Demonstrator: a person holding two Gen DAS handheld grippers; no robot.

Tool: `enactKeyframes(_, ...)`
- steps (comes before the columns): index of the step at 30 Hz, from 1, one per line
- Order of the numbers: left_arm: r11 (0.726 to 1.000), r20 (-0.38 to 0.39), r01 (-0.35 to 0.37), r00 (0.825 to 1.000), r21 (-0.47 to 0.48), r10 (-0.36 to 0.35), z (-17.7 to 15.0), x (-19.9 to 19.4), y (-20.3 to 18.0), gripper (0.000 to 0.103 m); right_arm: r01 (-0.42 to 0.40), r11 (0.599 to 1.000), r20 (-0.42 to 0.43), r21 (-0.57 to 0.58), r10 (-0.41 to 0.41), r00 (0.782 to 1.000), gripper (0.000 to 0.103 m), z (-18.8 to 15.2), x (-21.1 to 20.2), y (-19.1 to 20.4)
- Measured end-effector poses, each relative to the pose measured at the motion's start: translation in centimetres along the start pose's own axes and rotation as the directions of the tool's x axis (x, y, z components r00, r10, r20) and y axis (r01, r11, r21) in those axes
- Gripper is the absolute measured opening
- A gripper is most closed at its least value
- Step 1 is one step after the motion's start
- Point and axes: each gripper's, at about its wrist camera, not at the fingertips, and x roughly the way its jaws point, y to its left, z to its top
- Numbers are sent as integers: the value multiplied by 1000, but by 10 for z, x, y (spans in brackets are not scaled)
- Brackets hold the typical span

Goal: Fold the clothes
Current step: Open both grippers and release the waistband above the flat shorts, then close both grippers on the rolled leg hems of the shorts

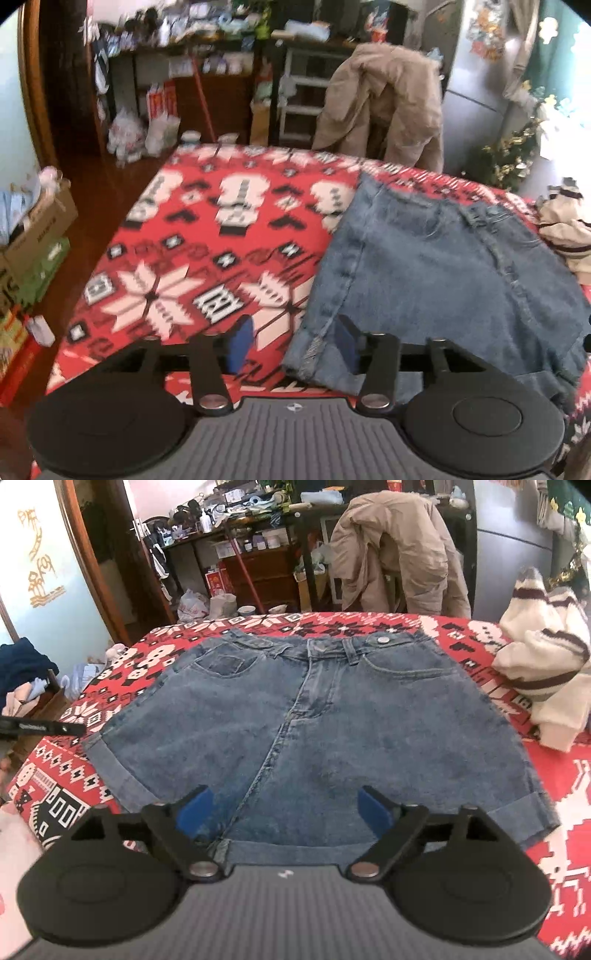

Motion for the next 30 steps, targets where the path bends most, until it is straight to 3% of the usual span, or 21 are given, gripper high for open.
enactKeyframes(1,1000,5,2,1000,12,-2,2,-4,-4,64,3,1000,3,-7,-3,1000,97,0,-3,1)
enactKeyframes(3,998,30,-19,999,52,17,4,-13,-18,66,8,1000,10,-20,-8,1000,101,2,-9,2)
enactKeyframes(5,993,58,-66,996,99,61,5,-23,-34,74,51,998,16,-45,-51,999,102,3,-14,7)
enactKeyframes(7,979,105,-123,989,164,107,3,-32,-51,99,98,993,24,-70,-97,995,102,5,-19,13)
enactKeyframes(10,943,199,-194,970,270,142,-2,-44,-74,100,172,980,53,-102,-168,984,102,5,-27,22)
enactKeyframes(12,918,216,-200,968,342,130,-6,-48,-86,100,196,974,82,-113,-187,979,102,4,-34,27)
enactKeyframes(15,897,143,-175,982,406,126,-5,-44,-99,100,196,976,103,-94,-187,977,102,2,-45,30)
enactKeyframes(18,922,99,-135,989,362,106,-7,-43,-105,100,171,985,96,-21,-169,981,102,2,-54,28)
enactKeyframes(19,935,74,-106,994,339,86,-7,-43,-107,97,159,987,94,9,-160,983,102,3,-56,26)
enactKeyframes(22,974,-25,74,997,215,-70,-10,-44,-111,85,139,987,81,79,-145,986,102,-2,-60,23)
enactKeyframes(24,974,-73,201,978,108,-194,-15,-43,-114,75,99,994,50,48,-101,994,102,-6,-59,23)
enactKeyframes(26,958,-111,280,956,53,-273,-22,-37,-122,62,62,997,22,35,-63,998,99,-13,-56,26)
enactKeyframes(27,948,-128,318,941,26,-312,-26,-34,-126,49,41,998,1,41,-41,999,94,-16,-54,27)
enactKeyframes(28,940,-142,341,931,14,-335,-30,-31,-131,41,17,999,-22,48,-16,1000,82,-20,-52,28)
enactKeyframes(29,931,-156,364,919,-16,-362,-33,-26,-134,39,-2,998,-46,62,5,999,67,-23,-49,29)
enactKeyframes(30,921,-169,387,906,-46,-389,-36,-21,-136,36,-20,997,-71,77,26,997,61,-25,-46,29)
